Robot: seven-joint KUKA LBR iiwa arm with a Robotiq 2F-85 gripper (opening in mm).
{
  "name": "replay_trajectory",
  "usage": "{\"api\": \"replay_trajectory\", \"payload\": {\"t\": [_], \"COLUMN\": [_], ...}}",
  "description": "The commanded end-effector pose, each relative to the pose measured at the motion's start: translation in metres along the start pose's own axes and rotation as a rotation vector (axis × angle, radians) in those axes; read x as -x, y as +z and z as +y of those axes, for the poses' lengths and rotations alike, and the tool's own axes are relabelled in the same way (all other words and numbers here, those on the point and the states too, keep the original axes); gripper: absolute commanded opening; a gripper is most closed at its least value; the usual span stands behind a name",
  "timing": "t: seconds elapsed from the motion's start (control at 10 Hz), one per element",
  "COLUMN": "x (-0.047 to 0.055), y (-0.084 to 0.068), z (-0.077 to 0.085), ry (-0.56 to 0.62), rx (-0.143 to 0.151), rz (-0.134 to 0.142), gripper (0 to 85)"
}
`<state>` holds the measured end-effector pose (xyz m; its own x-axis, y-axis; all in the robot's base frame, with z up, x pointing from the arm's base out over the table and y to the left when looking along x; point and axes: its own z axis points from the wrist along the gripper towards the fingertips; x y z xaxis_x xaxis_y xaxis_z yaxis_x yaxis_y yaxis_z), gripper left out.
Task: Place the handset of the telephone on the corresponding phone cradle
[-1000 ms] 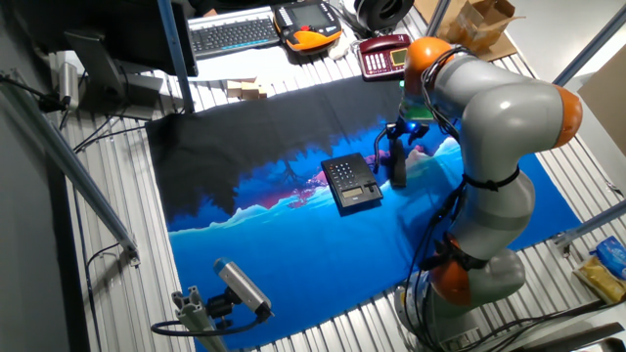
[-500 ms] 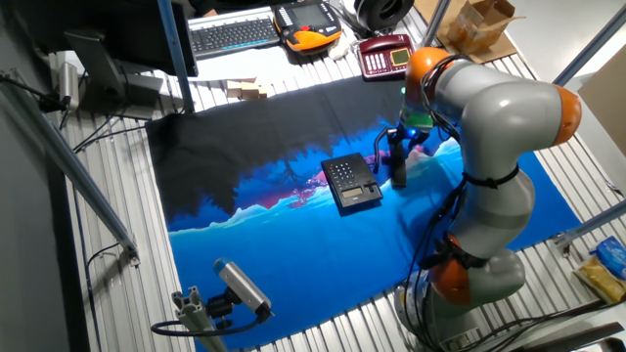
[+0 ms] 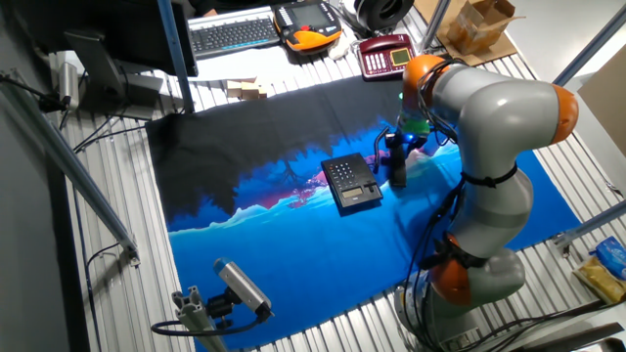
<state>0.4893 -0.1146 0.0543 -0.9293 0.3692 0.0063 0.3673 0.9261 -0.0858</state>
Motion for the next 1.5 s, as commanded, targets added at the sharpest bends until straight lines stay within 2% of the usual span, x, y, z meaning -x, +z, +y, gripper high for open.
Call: {"api": "replay_trajectory", "payload": {"t": [0.0, 0.4, 0.7, 0.9, 1.2, 1.4], "x": [-0.001, -0.006, -0.007, -0.009, -0.011, -0.012], "y": [0.001, 0.005, 0.010, 0.010, 0.011, 0.014], "z": [0.000, -0.003, -0.004, -0.005, -0.007, -0.006], "ry": [0.000, 0.015, 0.038, 0.062, 0.088, 0.105], "rx": [-0.004, -0.007, -0.011, -0.011, -0.025, -0.017], "rz": [-0.003, -0.012, -0.011, 0.001, -0.001, -0.001], "gripper": [51.0, 51.0, 51.0, 51.0, 51.0, 51.0]}}
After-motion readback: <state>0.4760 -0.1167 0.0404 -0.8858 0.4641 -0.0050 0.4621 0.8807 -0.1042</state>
